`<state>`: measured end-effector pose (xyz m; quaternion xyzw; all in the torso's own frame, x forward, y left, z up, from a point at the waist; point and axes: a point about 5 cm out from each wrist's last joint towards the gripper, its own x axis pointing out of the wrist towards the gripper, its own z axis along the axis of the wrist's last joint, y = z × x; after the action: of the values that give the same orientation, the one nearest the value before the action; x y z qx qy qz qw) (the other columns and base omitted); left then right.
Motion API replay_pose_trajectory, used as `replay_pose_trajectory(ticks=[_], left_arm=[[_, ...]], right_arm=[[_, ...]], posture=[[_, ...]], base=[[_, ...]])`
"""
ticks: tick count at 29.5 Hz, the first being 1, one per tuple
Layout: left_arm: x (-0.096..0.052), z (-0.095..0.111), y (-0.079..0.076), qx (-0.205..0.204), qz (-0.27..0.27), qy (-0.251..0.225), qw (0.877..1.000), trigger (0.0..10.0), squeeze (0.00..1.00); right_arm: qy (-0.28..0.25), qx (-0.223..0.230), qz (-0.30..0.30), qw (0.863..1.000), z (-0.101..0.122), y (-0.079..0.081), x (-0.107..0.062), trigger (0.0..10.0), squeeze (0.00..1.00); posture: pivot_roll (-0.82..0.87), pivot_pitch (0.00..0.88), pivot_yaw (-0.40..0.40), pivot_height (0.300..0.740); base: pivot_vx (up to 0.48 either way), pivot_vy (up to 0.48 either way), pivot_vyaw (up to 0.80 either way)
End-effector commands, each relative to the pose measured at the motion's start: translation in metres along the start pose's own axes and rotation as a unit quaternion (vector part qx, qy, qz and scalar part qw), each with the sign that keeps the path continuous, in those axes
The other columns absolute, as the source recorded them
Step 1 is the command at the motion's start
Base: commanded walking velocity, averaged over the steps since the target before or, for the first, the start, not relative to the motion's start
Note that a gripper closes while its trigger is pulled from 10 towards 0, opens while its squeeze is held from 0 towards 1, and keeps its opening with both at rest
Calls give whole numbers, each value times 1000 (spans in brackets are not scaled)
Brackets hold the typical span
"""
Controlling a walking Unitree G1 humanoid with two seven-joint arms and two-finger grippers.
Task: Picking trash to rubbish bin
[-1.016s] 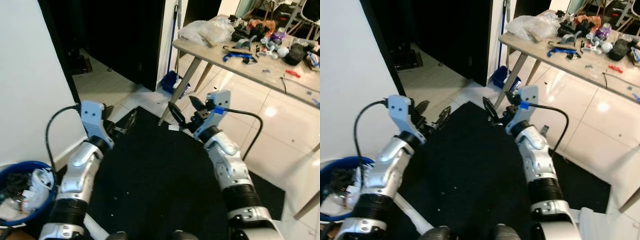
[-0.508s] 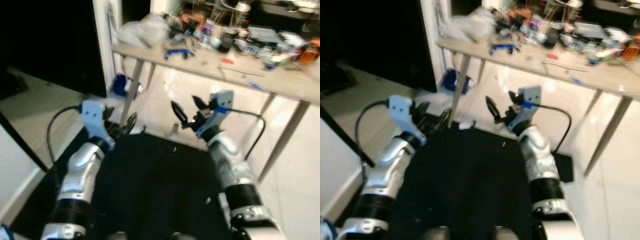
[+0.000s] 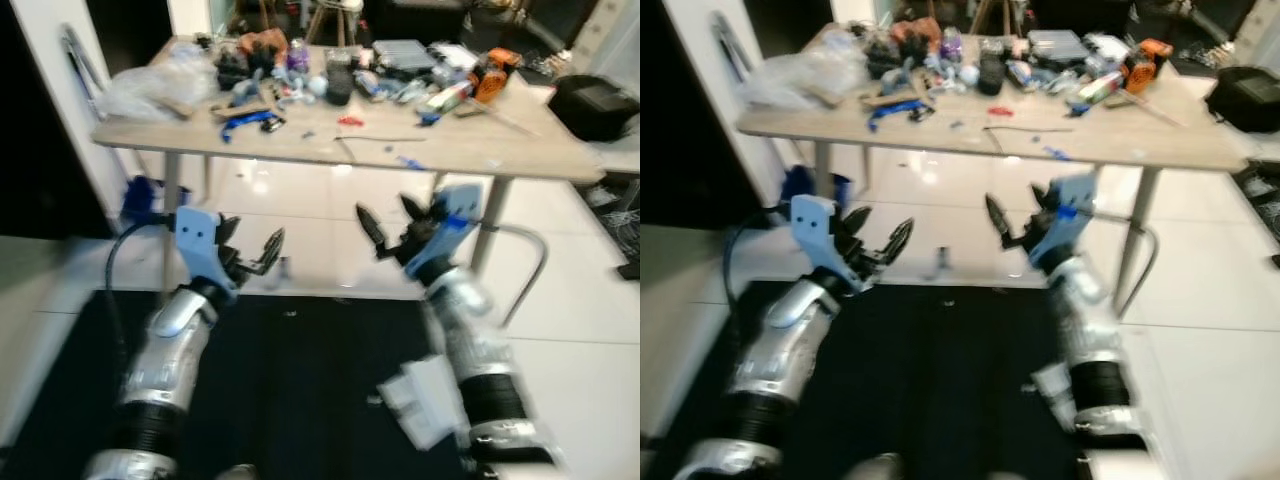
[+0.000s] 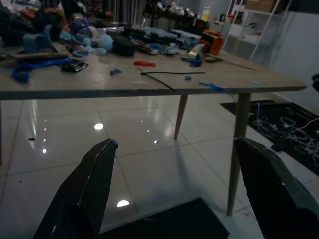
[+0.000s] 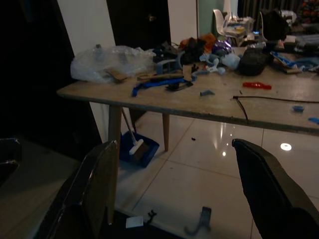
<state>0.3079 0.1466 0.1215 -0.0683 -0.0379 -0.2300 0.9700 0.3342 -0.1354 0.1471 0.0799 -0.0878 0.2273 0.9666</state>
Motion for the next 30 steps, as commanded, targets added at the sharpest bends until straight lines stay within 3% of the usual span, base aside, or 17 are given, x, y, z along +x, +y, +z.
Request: replay_pose_trajectory(ticks=[1,16,26,30], left_arm=[[-2,-2,0,0,-2,4,1000,10000,0],[-2,-2,-1,3,-5,4,1000,10000,0],[-1,-2,-1,4,-7,4,1000,10000,0],[-1,-2,-1,6,-8,4,1000,10000,0]], right_arm=[[0,-3,-3,1000,1,-2,-1,10000,0],[0,-5,-4,1000,1,-3,-1,10000,0],[2,-5,-2,1000,1,-3,-1,10000,0],[1,-4,-3,1000,1,-2,-1,10000,0]], posture=[[20,0,-11,740],[20,0,-11,740],[17,0,-12,740],[17,0,-12,740]], base=[[311,0,0],[439,0,0],[480,0,-800],[480,0,0]])
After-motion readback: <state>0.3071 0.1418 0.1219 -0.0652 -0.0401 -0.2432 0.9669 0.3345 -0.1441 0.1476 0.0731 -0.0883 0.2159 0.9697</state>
